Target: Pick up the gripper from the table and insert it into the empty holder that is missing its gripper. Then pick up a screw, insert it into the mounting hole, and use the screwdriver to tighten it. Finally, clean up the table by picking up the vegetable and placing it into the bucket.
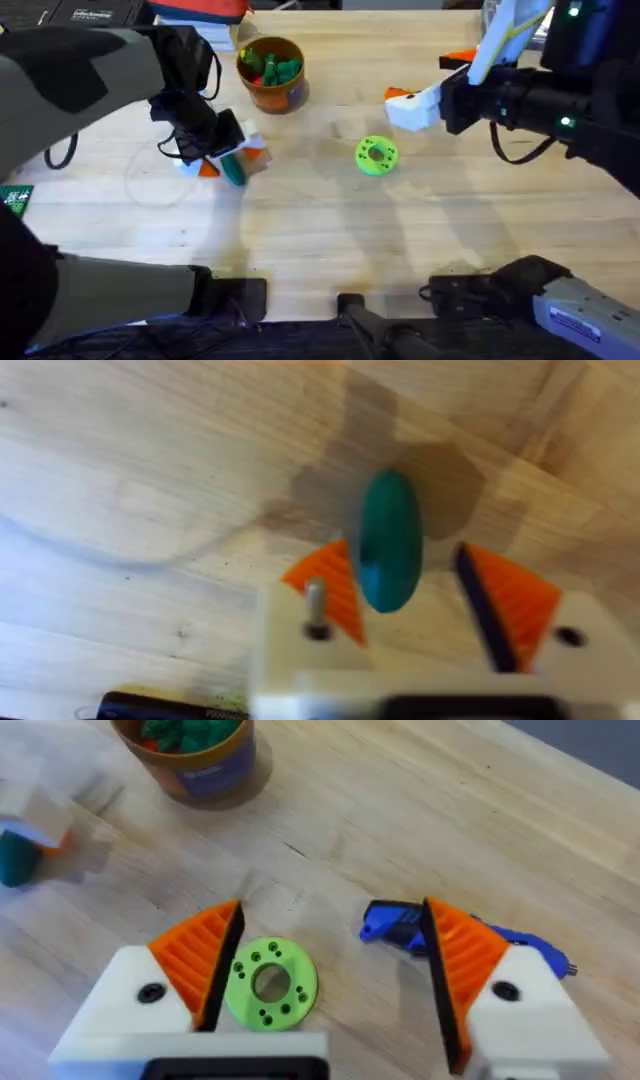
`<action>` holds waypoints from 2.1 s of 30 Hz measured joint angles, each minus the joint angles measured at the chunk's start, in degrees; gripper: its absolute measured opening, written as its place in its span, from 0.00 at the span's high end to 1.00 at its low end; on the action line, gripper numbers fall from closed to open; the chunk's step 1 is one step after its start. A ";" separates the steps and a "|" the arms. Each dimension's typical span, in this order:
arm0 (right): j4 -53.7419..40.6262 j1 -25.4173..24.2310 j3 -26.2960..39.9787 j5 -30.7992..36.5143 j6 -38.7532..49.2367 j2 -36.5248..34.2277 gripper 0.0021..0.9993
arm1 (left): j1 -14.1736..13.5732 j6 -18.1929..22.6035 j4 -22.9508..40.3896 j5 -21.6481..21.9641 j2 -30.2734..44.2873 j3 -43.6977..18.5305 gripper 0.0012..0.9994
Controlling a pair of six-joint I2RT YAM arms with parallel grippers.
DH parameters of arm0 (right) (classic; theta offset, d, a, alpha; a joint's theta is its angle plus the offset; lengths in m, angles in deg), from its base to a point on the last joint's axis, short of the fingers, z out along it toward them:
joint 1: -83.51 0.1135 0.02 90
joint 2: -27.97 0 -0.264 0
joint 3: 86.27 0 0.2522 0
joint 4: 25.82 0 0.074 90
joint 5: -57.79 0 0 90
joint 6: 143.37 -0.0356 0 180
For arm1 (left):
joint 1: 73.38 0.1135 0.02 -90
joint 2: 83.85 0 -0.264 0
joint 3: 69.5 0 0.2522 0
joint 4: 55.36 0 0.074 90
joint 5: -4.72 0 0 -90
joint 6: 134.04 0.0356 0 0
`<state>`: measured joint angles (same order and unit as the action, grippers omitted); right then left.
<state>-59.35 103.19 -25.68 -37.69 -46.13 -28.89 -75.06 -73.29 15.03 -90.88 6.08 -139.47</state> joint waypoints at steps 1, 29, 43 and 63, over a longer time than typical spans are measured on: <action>0.00 0.00 0.00 0.00 0.00 0.00 0.01 | 0.00 -0.51 -0.03 0.53 0.02 0.00 0.42; 0.02 0.00 0.00 0.04 0.48 0.00 0.00 | -0.17 1.59 14.54 -2.19 -2.37 -28.10 0.99; 0.00 0.00 0.00 0.02 0.48 0.00 0.01 | -6.99 4.21 -10.51 -4.54 1.37 -28.33 0.99; 0.00 0.00 0.00 0.04 0.70 0.00 0.01 | -7.08 12.30 -10.32 -2.08 6.78 -28.50 0.42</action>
<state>-59.35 103.19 -25.68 -37.65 -45.43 -28.89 -82.14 -60.99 4.71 -92.96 12.86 -167.97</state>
